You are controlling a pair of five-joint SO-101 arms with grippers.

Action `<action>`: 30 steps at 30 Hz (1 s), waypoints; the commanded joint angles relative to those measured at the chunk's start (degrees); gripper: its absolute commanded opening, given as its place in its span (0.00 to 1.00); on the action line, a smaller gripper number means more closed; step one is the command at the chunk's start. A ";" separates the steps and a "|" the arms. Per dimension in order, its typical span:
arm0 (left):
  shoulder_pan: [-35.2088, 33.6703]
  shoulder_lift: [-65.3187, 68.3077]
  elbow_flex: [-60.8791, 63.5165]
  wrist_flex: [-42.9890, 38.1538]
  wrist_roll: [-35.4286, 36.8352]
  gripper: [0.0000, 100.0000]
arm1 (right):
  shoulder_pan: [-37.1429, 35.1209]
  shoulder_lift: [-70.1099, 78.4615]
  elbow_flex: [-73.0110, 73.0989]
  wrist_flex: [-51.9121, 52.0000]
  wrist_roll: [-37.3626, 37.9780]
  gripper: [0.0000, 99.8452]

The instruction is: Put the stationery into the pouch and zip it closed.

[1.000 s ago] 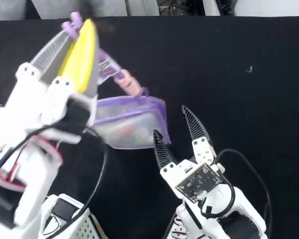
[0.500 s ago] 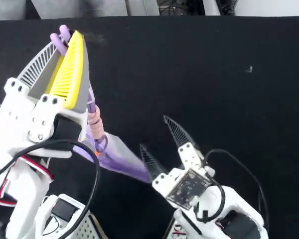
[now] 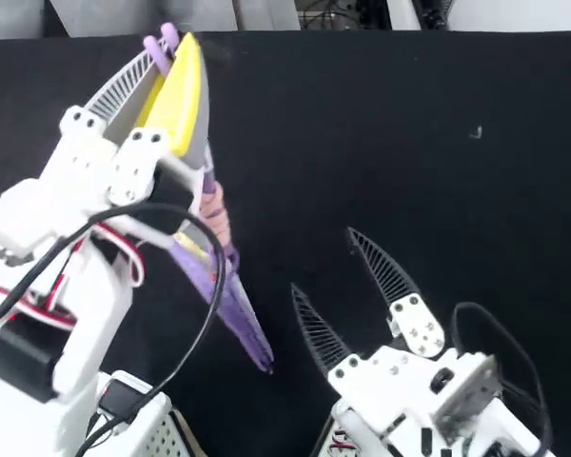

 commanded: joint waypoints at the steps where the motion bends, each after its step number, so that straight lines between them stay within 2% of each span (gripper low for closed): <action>1: 0.31 1.93 -0.31 -3.52 0.35 0.03 | -0.88 -6.11 -2.42 -0.18 -5.71 0.27; 5: 0.40 2.73 0.04 -3.60 0.35 0.03 | -2.73 -6.20 -2.51 -0.18 -8.88 0.27; 10: 0.40 2.29 0.57 -3.34 0.35 0.03 | -14.15 -5.76 -1.54 -0.35 -10.46 0.27; 12: 0.40 2.29 0.57 -3.34 0.35 0.03 | -16.44 -6.02 0.75 -2.29 -10.29 0.27; 30: 0.40 2.37 0.57 -3.34 0.35 0.03 | -16.70 -6.02 11.30 -6.33 -9.93 0.27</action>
